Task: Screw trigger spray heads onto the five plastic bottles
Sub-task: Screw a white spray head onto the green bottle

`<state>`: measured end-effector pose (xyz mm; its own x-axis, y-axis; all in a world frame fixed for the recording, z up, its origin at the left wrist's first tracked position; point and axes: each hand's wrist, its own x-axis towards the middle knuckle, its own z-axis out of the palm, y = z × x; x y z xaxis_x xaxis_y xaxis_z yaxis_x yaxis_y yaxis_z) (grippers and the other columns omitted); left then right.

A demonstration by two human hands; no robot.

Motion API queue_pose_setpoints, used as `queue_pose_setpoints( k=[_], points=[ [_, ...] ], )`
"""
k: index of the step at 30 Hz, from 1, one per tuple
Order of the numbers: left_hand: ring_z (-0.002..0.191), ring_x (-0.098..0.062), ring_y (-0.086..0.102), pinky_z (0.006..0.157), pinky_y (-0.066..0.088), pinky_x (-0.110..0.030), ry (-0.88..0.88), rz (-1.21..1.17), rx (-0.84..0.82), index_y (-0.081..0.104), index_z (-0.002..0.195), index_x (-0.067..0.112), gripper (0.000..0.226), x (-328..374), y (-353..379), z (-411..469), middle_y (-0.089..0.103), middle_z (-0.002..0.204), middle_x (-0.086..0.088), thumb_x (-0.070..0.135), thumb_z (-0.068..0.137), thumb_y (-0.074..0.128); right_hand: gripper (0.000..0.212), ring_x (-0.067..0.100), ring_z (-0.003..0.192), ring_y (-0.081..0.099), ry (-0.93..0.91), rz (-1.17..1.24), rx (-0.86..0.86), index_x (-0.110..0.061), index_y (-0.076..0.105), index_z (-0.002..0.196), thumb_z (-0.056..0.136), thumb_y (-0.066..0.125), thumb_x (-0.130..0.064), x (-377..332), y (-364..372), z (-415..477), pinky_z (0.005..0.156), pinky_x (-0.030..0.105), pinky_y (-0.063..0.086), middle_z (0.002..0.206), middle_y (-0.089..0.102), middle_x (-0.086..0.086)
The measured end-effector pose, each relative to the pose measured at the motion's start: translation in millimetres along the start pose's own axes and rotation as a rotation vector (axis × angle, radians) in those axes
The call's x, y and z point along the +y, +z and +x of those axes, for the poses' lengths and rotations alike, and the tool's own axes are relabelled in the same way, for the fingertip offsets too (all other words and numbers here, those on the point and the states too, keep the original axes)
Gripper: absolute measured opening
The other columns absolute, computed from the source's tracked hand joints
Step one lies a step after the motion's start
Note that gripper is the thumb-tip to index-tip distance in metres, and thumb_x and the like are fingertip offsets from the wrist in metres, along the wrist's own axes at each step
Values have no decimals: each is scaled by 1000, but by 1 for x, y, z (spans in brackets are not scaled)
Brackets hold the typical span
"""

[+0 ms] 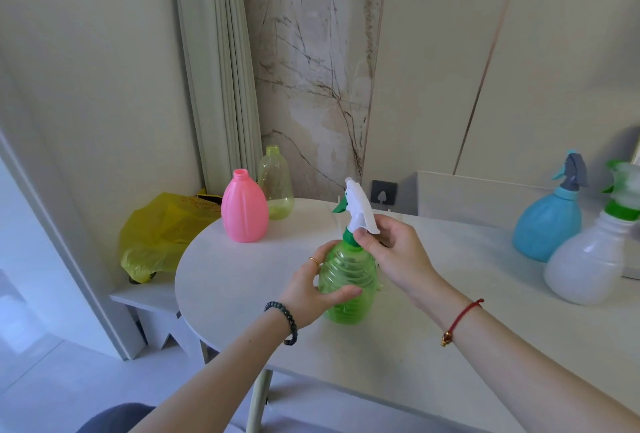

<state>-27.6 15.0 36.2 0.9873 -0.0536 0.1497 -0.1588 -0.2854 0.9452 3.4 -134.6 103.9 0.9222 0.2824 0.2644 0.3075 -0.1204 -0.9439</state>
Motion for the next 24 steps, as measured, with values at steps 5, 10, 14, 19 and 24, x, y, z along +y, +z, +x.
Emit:
queue_pose_setpoints(
  k=[5,10,14,19,24],
  points=[
    [116,-6,49,95,48,-35,13,-2,3,36,112,56,67,-1,0,1,56,121,12,45,59,76,18,10,92,62,-36,-130,-26,-21,63,99,82,65,-18,0,2,5,77,13,45,93,67,-9],
    [110,4,50,89,49,-23,10,6,-10,36,107,61,66,0,1,0,56,118,17,51,55,75,23,3,75,56,-50,-208,116,-18,63,87,70,76,-27,3,9,4,64,5,39,80,62,-11],
    [103,19,46,89,47,-21,0,20,-13,33,105,66,68,1,0,-1,50,116,27,59,49,72,29,-6,80,54,-44,-106,244,-27,52,76,66,79,-29,6,23,-2,62,-1,38,81,59,-15],
    [113,5,48,99,45,-38,2,31,-9,35,109,61,70,4,0,-2,54,119,19,58,50,72,14,4,95,59,-55,94,191,-28,56,85,78,69,-27,13,24,-9,77,7,41,93,64,-12],
    [118,-6,48,98,46,-36,1,10,-6,35,114,55,72,3,2,-3,54,124,10,52,54,73,16,11,94,64,-24,206,152,-25,61,85,76,72,-19,17,12,-8,82,23,49,93,68,-5]
  ],
)
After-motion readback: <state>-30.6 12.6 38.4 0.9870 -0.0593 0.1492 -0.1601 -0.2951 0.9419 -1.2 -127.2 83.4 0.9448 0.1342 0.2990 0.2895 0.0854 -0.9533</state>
